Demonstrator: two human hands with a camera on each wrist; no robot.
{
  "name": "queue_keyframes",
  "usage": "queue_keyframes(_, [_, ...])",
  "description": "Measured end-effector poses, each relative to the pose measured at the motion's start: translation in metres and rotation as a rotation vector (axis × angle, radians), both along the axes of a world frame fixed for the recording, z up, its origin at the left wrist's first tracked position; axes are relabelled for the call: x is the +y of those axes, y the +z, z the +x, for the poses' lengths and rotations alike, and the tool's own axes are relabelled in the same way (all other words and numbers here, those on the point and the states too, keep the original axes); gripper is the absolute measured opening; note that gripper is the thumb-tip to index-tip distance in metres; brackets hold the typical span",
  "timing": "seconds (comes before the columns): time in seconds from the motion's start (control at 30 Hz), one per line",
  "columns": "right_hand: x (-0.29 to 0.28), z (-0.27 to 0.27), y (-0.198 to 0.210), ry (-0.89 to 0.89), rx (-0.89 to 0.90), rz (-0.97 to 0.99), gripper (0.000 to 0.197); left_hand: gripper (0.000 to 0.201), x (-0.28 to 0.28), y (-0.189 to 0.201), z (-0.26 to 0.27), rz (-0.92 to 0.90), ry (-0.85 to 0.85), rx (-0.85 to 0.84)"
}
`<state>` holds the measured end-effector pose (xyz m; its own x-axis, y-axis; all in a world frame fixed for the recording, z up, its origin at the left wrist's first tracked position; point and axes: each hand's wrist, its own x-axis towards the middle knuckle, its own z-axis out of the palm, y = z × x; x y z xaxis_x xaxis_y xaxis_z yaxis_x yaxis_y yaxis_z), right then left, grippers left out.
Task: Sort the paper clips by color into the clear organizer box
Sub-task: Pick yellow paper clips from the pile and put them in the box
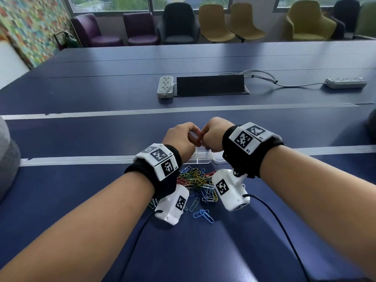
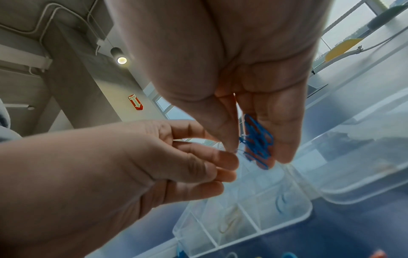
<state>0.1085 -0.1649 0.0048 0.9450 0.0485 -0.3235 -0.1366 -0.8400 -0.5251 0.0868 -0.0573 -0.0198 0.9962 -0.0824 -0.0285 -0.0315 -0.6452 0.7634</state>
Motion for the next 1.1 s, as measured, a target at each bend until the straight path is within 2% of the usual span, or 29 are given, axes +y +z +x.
queue_keyframes(0.33, [0.001,-0.004,0.000,-0.009,-0.026,0.065,0.028,0.035,0.009,0.003,-0.003,0.028,-0.028,-0.029])
queue_keyframes(0.67, [0.000,-0.010,0.005,0.007,-0.048,0.082,0.028,0.021,0.030,0.008,-0.013,0.173,-0.068,-0.017])
queue_keyframes(0.77, [-0.004,-0.013,0.006,0.018,-0.064,0.074,0.028,0.014,0.036,0.009,-0.020,0.271,-0.141,0.022])
queue_keyframes(0.93, [-0.009,-0.032,0.007,0.193,-0.142,-0.145,0.024,0.012,0.042,0.008,-0.030,0.454,-0.273,0.087])
queue_keyframes(1.1, [0.000,-0.044,-0.006,0.376,-0.121,-0.353,0.023,0.018,0.043,0.005,-0.033,0.541,-0.261,0.058])
